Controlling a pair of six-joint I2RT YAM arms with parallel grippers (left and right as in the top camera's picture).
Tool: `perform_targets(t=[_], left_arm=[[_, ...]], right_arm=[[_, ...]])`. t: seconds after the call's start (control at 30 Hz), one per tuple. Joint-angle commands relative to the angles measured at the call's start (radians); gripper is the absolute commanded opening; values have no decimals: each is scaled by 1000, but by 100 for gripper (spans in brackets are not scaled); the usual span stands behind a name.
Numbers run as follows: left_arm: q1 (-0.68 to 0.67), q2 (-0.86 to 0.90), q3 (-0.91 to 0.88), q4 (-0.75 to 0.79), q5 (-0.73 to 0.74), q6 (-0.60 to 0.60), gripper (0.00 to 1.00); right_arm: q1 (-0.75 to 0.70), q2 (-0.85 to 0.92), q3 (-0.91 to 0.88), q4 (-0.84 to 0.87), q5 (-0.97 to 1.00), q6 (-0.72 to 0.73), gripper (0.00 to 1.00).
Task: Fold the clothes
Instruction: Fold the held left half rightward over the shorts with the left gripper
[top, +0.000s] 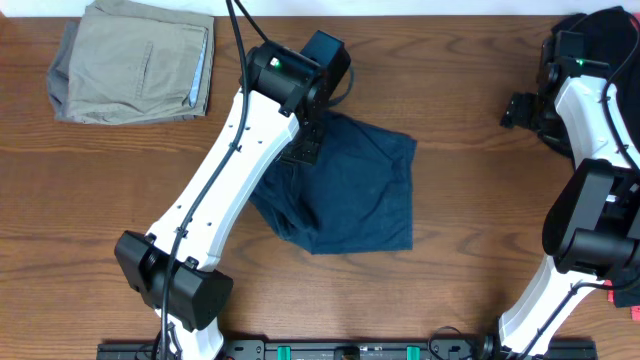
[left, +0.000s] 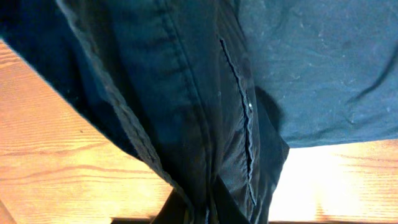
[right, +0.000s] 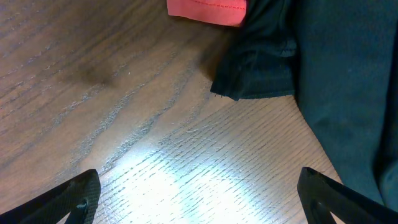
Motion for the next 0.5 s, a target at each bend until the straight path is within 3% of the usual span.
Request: perform_targets(t=[0.0,0.23,0.47], left_arm=[[1,-6,24,-76,-24,-17,6],[-34,-6,19,25,127,-20,6],[-116,-5,-64,183,182,-25,6]], right_arm=[[4,5,1,-1,8,18,99],[4,5,1,-1,8,18,99],[4,5,1,-1,8,18,99]])
